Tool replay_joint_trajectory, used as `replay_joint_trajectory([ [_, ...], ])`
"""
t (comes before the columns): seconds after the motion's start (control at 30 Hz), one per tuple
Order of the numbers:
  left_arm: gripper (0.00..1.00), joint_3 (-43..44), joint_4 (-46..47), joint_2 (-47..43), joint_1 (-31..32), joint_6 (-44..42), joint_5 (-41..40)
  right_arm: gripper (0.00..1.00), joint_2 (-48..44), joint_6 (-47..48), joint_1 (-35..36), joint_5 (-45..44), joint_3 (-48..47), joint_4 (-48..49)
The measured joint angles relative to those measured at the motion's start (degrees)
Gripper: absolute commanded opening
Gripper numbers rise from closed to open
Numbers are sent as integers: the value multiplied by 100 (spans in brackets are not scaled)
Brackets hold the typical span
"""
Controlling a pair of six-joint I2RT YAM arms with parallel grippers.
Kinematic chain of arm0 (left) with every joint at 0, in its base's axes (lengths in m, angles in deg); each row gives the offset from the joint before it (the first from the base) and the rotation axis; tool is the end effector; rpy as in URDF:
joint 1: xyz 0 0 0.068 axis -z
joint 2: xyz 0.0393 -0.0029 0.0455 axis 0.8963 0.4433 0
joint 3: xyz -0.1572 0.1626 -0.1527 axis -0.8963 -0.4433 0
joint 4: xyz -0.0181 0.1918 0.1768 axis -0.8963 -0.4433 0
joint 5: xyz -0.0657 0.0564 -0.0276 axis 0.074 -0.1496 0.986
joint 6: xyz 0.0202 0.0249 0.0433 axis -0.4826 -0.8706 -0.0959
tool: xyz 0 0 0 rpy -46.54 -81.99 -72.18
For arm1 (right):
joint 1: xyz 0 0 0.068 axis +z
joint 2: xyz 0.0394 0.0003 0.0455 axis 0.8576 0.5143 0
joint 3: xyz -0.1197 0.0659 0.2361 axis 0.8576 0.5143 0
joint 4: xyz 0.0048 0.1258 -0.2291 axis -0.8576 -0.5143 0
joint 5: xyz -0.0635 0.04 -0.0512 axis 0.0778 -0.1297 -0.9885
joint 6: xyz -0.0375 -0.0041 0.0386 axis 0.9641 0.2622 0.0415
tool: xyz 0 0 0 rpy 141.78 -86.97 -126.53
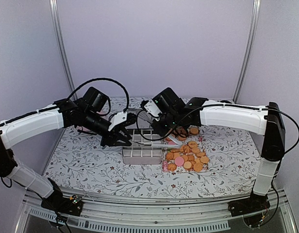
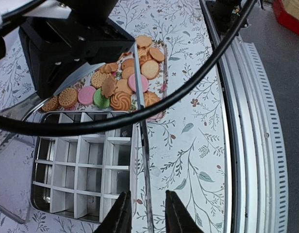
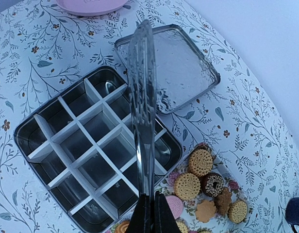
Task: Pack the cookies
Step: Pass from the right arm to the left
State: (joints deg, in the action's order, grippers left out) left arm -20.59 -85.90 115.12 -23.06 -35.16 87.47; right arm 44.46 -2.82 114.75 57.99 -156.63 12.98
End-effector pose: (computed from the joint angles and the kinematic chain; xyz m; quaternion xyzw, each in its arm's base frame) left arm 0.2082 -0.2037 0.2915 0.6176 0.6687 -0.2846 0.3007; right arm 0.2492 0.3480 0.2755 -0.4363 0.8100 0.0327 0.3905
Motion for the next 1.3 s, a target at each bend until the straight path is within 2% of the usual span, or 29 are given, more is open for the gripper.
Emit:
replay_joint_trajectory([
  [0.27, 0, 2, -31, 13, 4, -142, -13, 0, 20, 0, 57, 35, -170, -39],
  [0.37, 0, 2, -9, 13, 2, -186, -96, 0, 20, -7, 66, 66, -177, -87],
  [0.4, 0, 2, -11, 13, 2, -188, -101, 7, 20, -9, 66, 85, -177, -105],
  [0.5, 0, 2, -13, 13, 0, -181, -61, 49, 17, -28, 66, 197, -177, -98],
  [0.63, 0, 0, -11, 63, -68, 50, 315, 87, -79, -74, 83, 472, -120, 177],
  [0.7, 0, -7, 92, 72, -177, 332, 625, 98, -280, -125, 61, 662, -20, 315],
  [0.87, 0, -61, 804, 74, -719, 1388, 1537, 99, -1360, -317, -199, 1338, 409, 966],
  [1.07, 0, -243, 2004, 70, -1196, 3069, 2094, 99, -3150, -1008, -918, 2022, 1674, 2553],
  [1.2, 0, -348, 2752, 50, -1274, 4133, 2330, 99, -3825, -1537, -1213, 2243, 2662, 3449],
  [1.3, 0, -481, 3311, 24, -1333, 4828, 2651, 99, -3969, -1919, -1349, 2424, 3298, 3862],
])
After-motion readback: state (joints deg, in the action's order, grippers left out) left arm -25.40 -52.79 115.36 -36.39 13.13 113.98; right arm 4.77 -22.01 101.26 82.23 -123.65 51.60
